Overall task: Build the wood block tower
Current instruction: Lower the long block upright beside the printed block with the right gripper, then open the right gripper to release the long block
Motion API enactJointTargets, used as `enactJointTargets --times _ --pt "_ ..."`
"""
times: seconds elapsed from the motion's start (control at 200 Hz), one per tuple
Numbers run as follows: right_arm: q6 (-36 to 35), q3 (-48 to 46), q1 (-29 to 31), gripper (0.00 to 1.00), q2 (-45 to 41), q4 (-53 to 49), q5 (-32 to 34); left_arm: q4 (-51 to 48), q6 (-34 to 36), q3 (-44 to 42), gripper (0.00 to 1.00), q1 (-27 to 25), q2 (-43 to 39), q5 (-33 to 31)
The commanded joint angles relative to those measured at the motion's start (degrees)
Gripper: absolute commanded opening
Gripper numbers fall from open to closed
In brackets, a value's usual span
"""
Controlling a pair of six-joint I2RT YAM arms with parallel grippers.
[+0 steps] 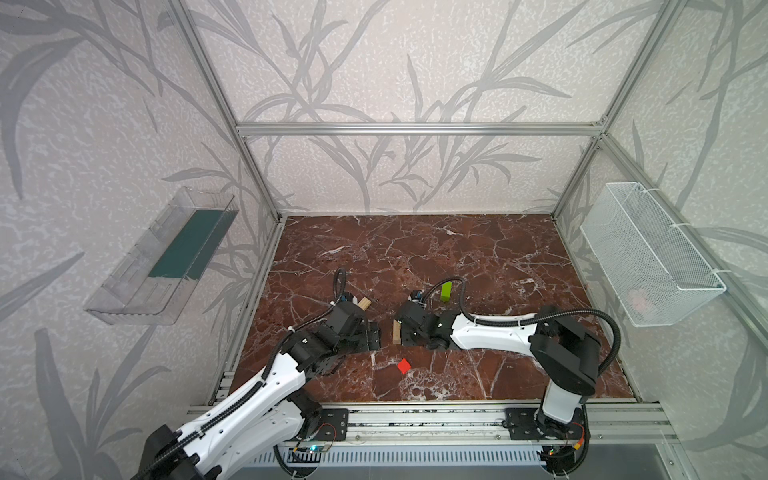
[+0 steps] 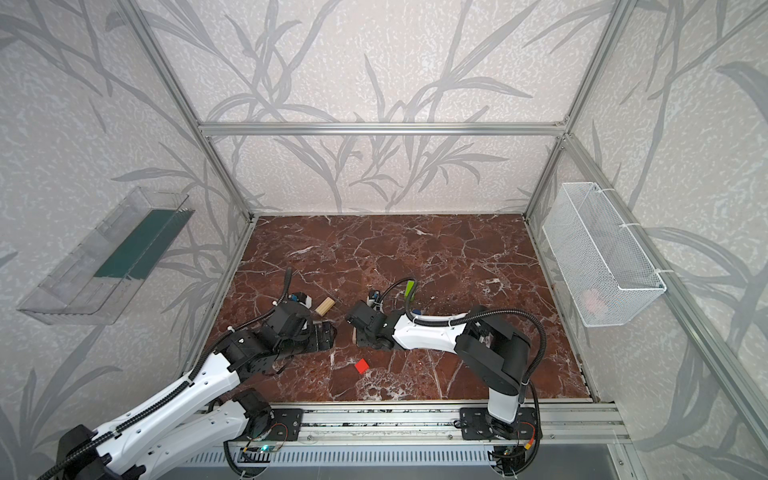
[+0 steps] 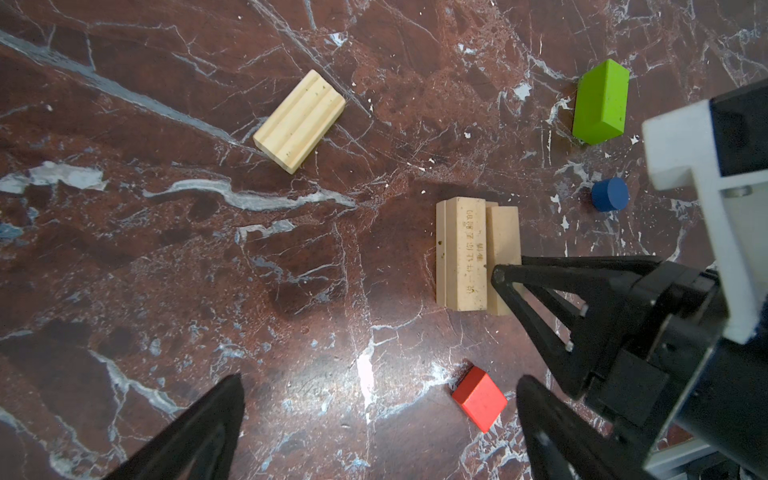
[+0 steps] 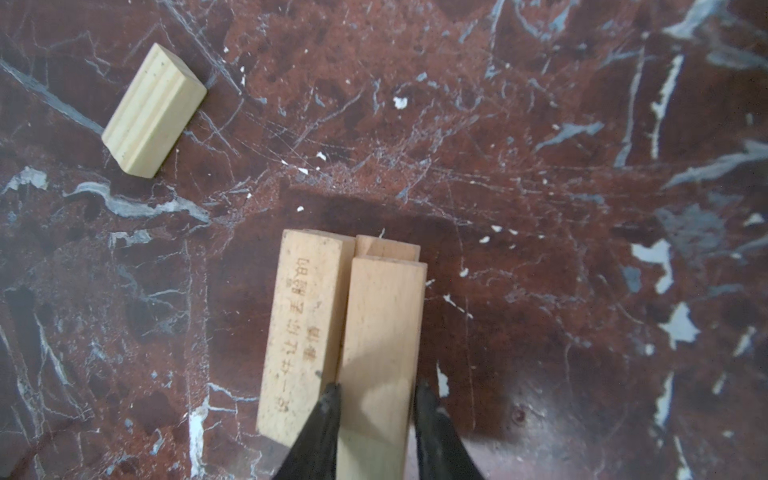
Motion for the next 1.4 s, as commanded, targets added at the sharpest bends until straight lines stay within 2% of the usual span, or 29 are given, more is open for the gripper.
enactJointTargets --times 0.0,0.48,0.655,1.215,1.395 --pt "0.58 -0.96 -0.23 0.31 -1.86 0.71 -0.21 -0.78 0.05 2.05 1.0 0.21 0.01 -0.33" --pt "0.72 -2.21 -0.54 0.28 -2.47 3.34 -0.92 -0.6 -0.03 2.13 1.0 0.21 0.36 -0.28" --pt "0.89 -2.55 -0.64 0.31 -3.0 3.52 -0.74 -0.59 0.1 2.12 1.0 0.2 0.47 -0.28" --pt "1.02 -4.59 -0.62 0.34 -4.9 5.79 -2.46 -0.69 0.19 2.39 1.0 0.2 0.53 -0.03" --pt "-0.24 -6.18 -0.65 0.32 -8.98 4.58 -2.86 -0.93 0.19 2.48 1.0 0.18 0.26 0.22"
